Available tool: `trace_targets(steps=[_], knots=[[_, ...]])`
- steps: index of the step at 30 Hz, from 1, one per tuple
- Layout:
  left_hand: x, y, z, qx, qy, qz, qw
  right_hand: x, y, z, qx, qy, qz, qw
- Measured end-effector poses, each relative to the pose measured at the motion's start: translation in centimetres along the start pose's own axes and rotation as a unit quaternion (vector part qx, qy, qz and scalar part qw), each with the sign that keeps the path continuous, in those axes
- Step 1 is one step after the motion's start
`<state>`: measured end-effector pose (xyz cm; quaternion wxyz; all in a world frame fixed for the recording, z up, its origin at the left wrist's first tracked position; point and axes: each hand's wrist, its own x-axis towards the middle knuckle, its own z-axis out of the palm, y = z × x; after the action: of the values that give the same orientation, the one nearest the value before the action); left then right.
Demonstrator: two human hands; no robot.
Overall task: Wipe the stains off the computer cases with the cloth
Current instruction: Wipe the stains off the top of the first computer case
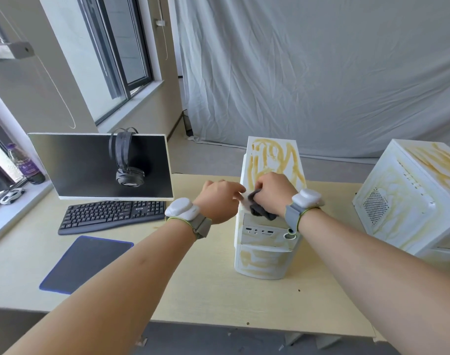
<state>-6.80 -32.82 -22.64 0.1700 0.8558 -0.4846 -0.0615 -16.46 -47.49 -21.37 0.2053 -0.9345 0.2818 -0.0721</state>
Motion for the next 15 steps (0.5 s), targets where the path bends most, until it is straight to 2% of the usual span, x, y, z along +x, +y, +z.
trace_targets(steps=[4,10,13,15], knots=[[-0.4,0.2,1.0,0.024,-0.028,-0.031,0.999,0.5,-0.6,1.3,-0.035,0.032,-0.008,0.999],[0.3,0.7,1.9,0.081,-0.024,-0.024,0.996,2.1,-0.7,-1.1,-0.113,-0.080,0.009,0.990],[0.5,0.7,1.9,0.112,-0.028,-0.020,0.993,2.7,-0.9,-0.3,-0.123,-0.032,0.040,0.991],[0.5,0.6,1.8,0.130,-0.030,-0.024,0.991,2.4,-1.3,0.7,-0.123,0.000,0.007,0.992]])
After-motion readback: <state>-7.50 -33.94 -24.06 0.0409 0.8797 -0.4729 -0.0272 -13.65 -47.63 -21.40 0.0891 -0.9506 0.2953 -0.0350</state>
